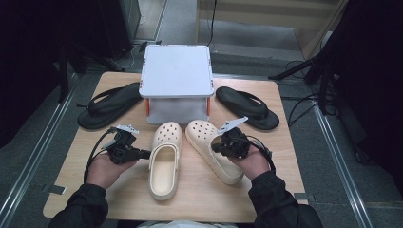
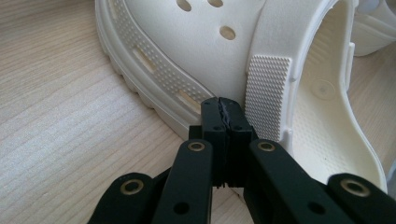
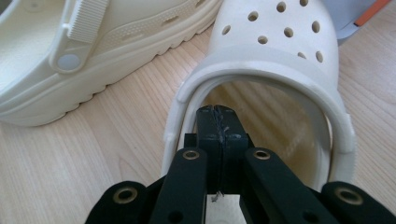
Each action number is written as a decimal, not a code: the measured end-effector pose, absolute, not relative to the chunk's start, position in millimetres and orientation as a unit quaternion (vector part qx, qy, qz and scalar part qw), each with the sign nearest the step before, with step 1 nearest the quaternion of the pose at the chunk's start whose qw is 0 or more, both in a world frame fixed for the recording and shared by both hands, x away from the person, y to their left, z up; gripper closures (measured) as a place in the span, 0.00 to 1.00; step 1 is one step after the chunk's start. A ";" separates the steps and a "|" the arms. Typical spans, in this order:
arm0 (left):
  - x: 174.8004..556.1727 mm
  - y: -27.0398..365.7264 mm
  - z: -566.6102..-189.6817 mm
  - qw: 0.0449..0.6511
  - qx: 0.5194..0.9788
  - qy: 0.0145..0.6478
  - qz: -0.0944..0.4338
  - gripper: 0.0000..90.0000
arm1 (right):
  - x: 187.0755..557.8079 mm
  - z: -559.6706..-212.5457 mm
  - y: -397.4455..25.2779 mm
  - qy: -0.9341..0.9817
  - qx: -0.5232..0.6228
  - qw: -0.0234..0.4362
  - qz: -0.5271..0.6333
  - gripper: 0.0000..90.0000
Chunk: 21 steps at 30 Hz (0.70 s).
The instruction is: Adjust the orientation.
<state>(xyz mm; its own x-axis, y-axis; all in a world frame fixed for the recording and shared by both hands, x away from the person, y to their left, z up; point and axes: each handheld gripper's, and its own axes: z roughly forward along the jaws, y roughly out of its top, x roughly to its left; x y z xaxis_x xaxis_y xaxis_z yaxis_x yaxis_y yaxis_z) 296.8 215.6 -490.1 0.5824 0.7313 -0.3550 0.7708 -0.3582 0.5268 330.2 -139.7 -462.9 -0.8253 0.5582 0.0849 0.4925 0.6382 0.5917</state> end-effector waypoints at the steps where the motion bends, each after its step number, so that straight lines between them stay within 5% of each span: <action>1: 296.7 215.5 -490.2 0.337 0.823 0.456 -0.029 1.00 | 329.9 -463.6 -138.3 0.903 0.292 0.052 0.309 1.00; 21: 294.4 205.9 -491.6 0.343 0.825 0.448 -0.038 1.00 | 325.9 -469.7 -118.1 0.898 0.280 0.004 0.340 1.00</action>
